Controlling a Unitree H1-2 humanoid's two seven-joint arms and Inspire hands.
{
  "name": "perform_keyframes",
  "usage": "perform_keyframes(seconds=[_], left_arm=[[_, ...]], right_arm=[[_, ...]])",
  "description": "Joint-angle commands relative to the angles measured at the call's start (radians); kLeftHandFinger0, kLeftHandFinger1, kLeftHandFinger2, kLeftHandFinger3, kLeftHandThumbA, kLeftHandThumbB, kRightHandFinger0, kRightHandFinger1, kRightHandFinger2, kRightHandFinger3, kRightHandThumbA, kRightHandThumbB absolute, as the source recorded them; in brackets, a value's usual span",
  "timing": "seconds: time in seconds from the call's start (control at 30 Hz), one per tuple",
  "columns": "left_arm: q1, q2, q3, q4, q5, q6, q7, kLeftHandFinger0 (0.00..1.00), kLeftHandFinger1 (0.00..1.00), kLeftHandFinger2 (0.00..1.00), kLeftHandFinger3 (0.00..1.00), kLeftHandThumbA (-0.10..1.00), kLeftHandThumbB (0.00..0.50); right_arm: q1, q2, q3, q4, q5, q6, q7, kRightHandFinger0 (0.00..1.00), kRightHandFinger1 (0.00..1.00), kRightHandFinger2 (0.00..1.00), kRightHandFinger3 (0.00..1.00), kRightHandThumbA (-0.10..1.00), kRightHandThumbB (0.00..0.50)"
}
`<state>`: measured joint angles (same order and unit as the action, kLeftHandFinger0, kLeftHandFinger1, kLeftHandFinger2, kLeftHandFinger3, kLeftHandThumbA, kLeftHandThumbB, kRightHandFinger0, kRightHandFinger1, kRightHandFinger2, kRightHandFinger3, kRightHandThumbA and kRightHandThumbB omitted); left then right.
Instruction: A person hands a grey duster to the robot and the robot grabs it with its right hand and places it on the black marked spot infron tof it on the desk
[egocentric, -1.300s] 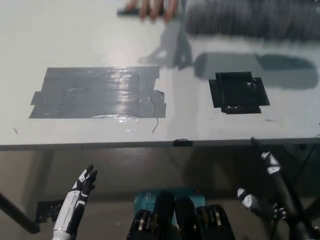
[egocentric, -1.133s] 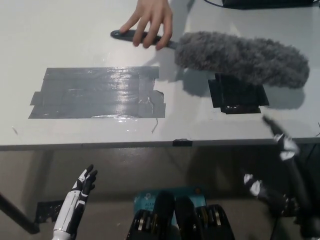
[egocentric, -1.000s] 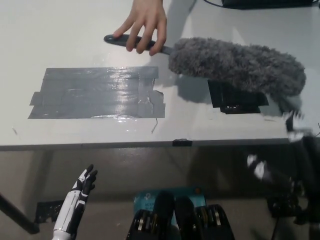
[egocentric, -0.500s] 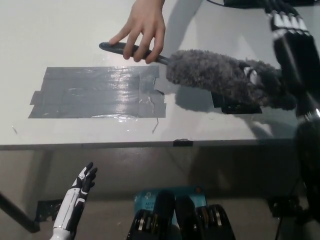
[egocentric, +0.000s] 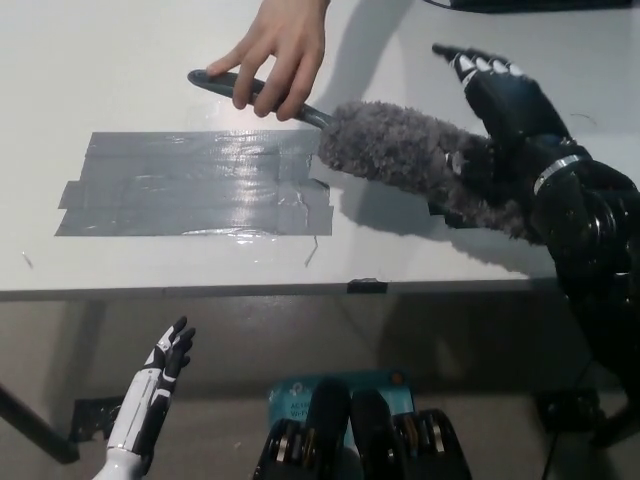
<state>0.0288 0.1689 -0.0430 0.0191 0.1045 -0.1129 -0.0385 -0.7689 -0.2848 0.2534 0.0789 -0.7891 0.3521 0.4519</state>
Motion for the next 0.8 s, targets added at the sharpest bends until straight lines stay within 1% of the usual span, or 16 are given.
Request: perform_keyframes(seconds=[0.0, 0.17, 0.27, 0.37, 0.4, 0.47, 0.53, 0.57, 0.77], left_arm=[[-0.016, 0.023, 0.002, -0.046, -0.007, -0.008, -0.026, 1.0, 1.0, 1.0, 1.0, 1.0, 0.192], [-0.018, 0.025, 0.0, -0.043, -0.013, -0.011, -0.032, 1.0, 1.0, 1.0, 1.0, 1.0, 0.195], [-0.017, 0.026, 0.0, -0.032, -0.012, -0.025, -0.036, 1.0, 1.0, 1.0, 1.0, 1.0, 0.174], [-0.015, 0.025, 0.004, -0.031, -0.02, -0.03, -0.04, 1.0, 1.0, 1.0, 1.0, 1.0, 0.18], [-0.014, 0.024, 0.005, -0.034, -0.022, -0.026, -0.042, 1.0, 1.0, 1.0, 1.0, 1.0, 0.174], [-0.018, 0.023, 0.006, -0.035, -0.022, -0.024, -0.044, 1.0, 1.0, 1.0, 1.0, 1.0, 0.166], [-0.019, 0.022, 0.006, -0.037, -0.021, -0.018, -0.046, 1.0, 1.0, 1.0, 1.0, 1.0, 0.168], [-0.018, 0.023, 0.006, -0.039, -0.019, -0.018, -0.047, 1.0, 1.0, 1.0, 1.0, 1.0, 0.158], [-0.013, 0.02, 0.008, -0.044, -0.022, -0.017, -0.047, 1.0, 1.0, 1.0, 1.0, 1.0, 0.161]], right_arm=[[-0.057, -0.059, -0.011, -0.013, 0.201, 0.042, 0.228, 1.0, 1.0, 1.0, 1.0, 1.0, 0.5], [-0.063, -0.103, -0.017, -0.058, 0.279, 0.037, 0.291, 1.0, 1.0, 1.0, 1.0, 1.0, 0.5], [-0.065, -0.124, -0.022, -0.105, 0.31, 0.062, 0.308, 1.0, 1.0, 1.0, 1.0, 1.0, 0.5], [-0.068, -0.148, -0.024, -0.171, 0.314, 0.107, 0.319, 1.0, 1.0, 1.0, 1.0, 1.0, 0.5], [-0.067, -0.152, -0.04, -0.207, 0.308, 0.116, 0.337, 1.0, 1.0, 1.0, 1.0, 1.0, 0.5], [-0.061, -0.162, -0.094, -0.284, 0.307, 0.118, 0.368, 1.0, 1.0, 1.0, 1.0, 1.0, 0.5], [-0.058, -0.152, -0.145, -0.319, 0.316, 0.118, 0.399, 1.0, 1.0, 1.0, 1.0, 1.0, 0.5], [-0.058, -0.147, -0.168, -0.342, 0.311, 0.118, 0.417, 1.0, 1.0, 1.0, 1.0, 1.0, 0.5], [-0.059, -0.16, -0.167, -0.333, 0.285, 0.118, 0.423, 1.0, 1.0, 1.0, 1.0, 1.0, 0.5]])
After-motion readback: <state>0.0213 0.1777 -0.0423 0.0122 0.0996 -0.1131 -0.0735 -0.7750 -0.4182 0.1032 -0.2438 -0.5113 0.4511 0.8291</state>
